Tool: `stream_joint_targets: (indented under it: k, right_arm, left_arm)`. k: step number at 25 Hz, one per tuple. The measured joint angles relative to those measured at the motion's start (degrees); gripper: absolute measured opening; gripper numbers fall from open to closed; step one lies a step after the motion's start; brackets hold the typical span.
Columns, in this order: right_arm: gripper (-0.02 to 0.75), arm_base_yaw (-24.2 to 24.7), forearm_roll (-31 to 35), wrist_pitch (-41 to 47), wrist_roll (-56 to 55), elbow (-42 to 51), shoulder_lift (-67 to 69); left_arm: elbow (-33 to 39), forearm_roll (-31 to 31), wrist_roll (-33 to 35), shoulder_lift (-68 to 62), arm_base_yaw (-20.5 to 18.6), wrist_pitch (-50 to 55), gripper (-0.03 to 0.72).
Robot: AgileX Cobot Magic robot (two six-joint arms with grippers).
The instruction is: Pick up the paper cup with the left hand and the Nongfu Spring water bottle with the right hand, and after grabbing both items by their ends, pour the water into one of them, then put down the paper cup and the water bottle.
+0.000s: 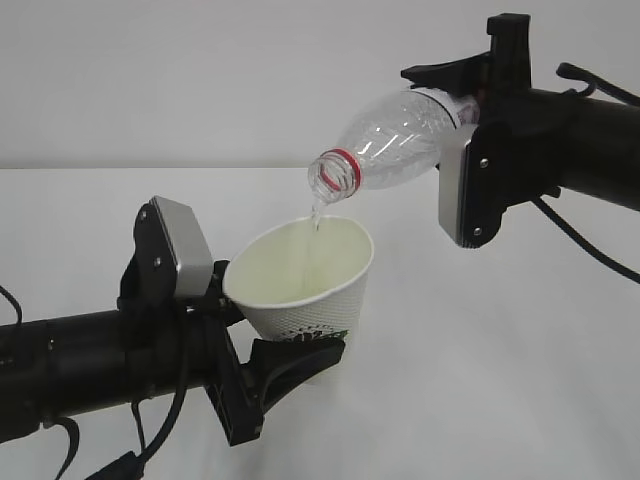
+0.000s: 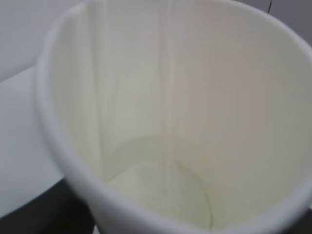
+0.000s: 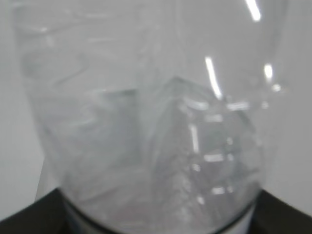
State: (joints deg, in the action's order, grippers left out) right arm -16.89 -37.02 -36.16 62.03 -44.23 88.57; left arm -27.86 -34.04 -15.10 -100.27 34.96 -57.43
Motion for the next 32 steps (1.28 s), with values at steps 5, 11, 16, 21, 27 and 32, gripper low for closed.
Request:
stream_joint_targets:
  k: [5,11,16,21,27,32]
  right_arm:
    - [0.443,0.0,0.0,0.0,0.0,0.0,0.0]
    - [0.443,0.0,0.1,-0.1,0.3,0.0,0.0]
    - [0.443,0.0,0.1,-0.1,0.5,0.0,0.0]
    - [0.443,0.0,0.1,-0.1,0.6,0.0,0.0]
    - [0.443,0.0,0.1,-0.1,0.7,0.0,0.0]
    - [0.443,0.0,0.1,-0.2,1.0,0.0,0.0]
  left_arm:
    - [0.0,0.1,0.0,-0.1,0.0,0.0,0.526]
    - [0.0,0.1,0.0,-0.1,0.0,0.0,0.526]
    - [0.0,0.1,0.0,-0.1,0.0,0.0,0.526]
    - [0.0,0.1,0.0,-0.1,0.0,0.0,0.526]
    - [0.0,0.1,0.0,-0.1,0.0,0.0,0.526]
    - [0.0,0.1,0.0,-0.1,0.0,0.0,0.526]
